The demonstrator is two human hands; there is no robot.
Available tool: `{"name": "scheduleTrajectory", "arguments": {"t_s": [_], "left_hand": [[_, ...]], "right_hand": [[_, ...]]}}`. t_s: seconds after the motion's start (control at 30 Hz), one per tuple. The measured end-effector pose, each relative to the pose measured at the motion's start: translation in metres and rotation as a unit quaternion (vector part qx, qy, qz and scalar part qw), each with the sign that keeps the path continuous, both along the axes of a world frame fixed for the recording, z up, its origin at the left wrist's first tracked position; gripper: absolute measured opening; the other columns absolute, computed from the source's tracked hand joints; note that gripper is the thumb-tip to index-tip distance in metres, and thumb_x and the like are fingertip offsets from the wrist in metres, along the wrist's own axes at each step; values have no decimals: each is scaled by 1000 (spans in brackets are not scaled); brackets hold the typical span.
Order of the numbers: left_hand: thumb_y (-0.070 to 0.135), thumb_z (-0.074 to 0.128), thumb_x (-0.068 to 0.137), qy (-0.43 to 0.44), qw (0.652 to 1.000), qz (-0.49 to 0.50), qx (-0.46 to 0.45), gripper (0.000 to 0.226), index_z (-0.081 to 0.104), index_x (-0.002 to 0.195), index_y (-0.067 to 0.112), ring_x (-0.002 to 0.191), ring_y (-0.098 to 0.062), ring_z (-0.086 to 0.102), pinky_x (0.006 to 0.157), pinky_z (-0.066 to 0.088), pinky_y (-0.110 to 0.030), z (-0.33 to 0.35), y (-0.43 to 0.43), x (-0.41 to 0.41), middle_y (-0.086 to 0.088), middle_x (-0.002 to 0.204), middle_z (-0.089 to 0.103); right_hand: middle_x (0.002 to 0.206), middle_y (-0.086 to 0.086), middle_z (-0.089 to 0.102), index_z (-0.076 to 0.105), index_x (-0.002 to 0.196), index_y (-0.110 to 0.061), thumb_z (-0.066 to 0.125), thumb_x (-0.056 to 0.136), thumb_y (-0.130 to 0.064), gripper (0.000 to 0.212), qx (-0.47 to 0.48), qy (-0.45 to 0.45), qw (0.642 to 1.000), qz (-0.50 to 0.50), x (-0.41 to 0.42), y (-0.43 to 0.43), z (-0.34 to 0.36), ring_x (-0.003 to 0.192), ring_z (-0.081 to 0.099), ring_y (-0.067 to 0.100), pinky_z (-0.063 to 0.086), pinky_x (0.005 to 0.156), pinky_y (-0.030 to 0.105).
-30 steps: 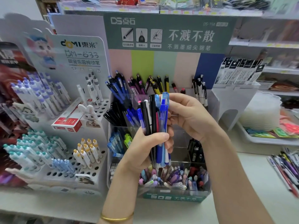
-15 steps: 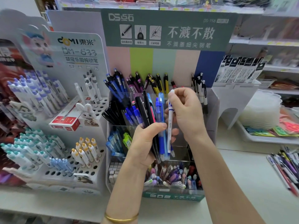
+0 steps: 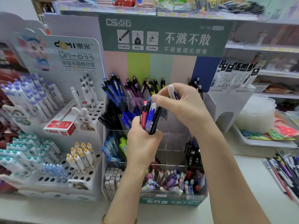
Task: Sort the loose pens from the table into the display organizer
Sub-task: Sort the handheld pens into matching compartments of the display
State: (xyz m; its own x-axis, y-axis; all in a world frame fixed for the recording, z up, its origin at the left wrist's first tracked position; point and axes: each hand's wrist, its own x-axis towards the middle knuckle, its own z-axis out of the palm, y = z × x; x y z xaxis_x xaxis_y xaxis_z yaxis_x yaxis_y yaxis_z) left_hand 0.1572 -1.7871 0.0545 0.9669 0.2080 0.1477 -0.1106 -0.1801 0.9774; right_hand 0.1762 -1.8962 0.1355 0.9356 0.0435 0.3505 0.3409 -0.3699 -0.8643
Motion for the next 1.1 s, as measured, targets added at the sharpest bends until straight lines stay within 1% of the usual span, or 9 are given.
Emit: {"name": "scheduleTrajectory", "arguments": {"t_s": [0.07,0.17,0.3,0.43,0.6,0.77,0.9,1.03,1.1], "left_hand": [[5,63,78,-6,1000,13,28,25,50,89,23,61,-18,51,60,48,-38,0,0,1,4,72,54],[8,63,78,-5,998,24,66,25,49,93,22,63,-19,52,60,48,-37,0,1,1,4,73,55],[8,65,76,18,997,-1,74,28,50,95,23,65,-19,54,60,50,-37,3,2,4,3,76,56],[4,65,75,38,996,-43,64,27,48,87,21,58,-18,51,53,47,-33,3,1,6,0,71,53],[1,63,77,30,996,-72,50,29,47,86,23,65,-25,58,58,52,-35,11,-4,6,-9,77,59],[1,62,76,27,994,-88,66,27,47,88,20,74,-40,63,64,55,-47,16,-5,8,-18,82,61],[3,62,75,56,989,-117,65,27,46,89,19,65,-31,60,67,56,-49,7,-10,5,-12,78,57],[3,62,74,70,986,-134,68,26,46,87,18,61,-23,57,65,57,-43,-1,-13,9,-8,78,54],[1,62,76,85,984,-147,60,25,46,88,16,58,-21,57,61,56,-36,-6,-14,7,-10,79,55]], "right_hand": [[60,-8,52,66,76,-13,71,81,-23,12,-105,-8,994,-13,0,-1,1,56,44,6,42,59,26],[71,2,59,65,78,-15,64,82,-21,7,-184,-10,983,-26,0,-2,2,65,50,15,46,64,36],[70,5,52,64,80,-8,63,88,-20,15,-202,-10,979,-6,3,-4,3,60,42,12,35,58,28],[69,6,44,60,80,2,62,90,-17,21,-131,-6,991,-9,8,-5,4,58,36,11,30,54,25],[62,2,37,53,83,10,55,92,-12,24,-8,-3,999,-39,16,-5,2,56,32,13,29,55,29],[57,-5,36,48,72,-11,60,92,-26,28,72,24,997,-28,16,-7,-9,48,34,6,31,50,21],[50,-9,38,53,69,-8,67,88,-15,24,65,37,997,6,11,-19,-10,42,33,3,30,43,11],[52,-4,39,51,77,-8,60,93,-16,20,119,29,992,-11,13,-28,-8,41,32,6,29,40,15],[58,3,50,47,84,-9,52,98,-16,17,174,7,984,-28,13,-33,-2,40,34,7,30,38,16]]}}
